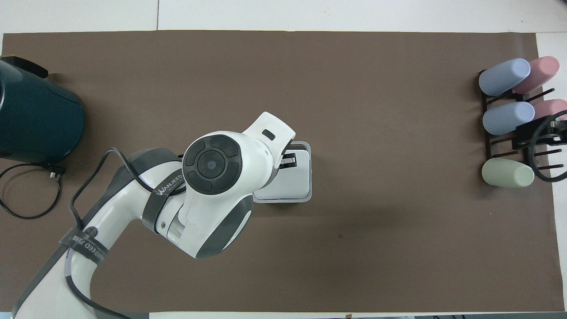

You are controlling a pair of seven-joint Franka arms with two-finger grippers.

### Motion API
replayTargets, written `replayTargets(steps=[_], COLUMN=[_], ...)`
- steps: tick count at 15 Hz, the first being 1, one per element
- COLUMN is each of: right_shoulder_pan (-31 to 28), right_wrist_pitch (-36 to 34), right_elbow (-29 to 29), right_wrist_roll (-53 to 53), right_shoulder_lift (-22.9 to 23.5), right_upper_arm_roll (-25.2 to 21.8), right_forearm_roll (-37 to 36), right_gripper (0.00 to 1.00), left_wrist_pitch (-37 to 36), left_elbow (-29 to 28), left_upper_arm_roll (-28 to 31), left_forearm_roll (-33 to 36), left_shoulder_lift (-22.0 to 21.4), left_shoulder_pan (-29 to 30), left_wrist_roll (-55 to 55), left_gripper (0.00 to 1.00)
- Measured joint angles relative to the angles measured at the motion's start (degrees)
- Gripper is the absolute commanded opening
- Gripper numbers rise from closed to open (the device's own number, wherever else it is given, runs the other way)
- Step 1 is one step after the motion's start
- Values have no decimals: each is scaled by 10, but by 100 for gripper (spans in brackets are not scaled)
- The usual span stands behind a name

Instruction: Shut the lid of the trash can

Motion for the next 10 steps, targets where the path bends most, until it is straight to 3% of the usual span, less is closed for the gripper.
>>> replayTargets(steps=[10], right_shoulder_pan=[0], right_wrist_pitch=[0], right_elbow=[0], right_wrist_roll=[0], right_shoulder_lift=[0], right_upper_arm_roll=[0], right_forearm_roll=[0], right_gripper=[100], left_wrist_pitch=[53], left_elbow=[3], left_upper_arm_roll=[1], left_forearm_roll=[0], left_shoulder_lift=[43], left_shoulder_pan=[14], left_wrist_roll=[-1], left_gripper=[0])
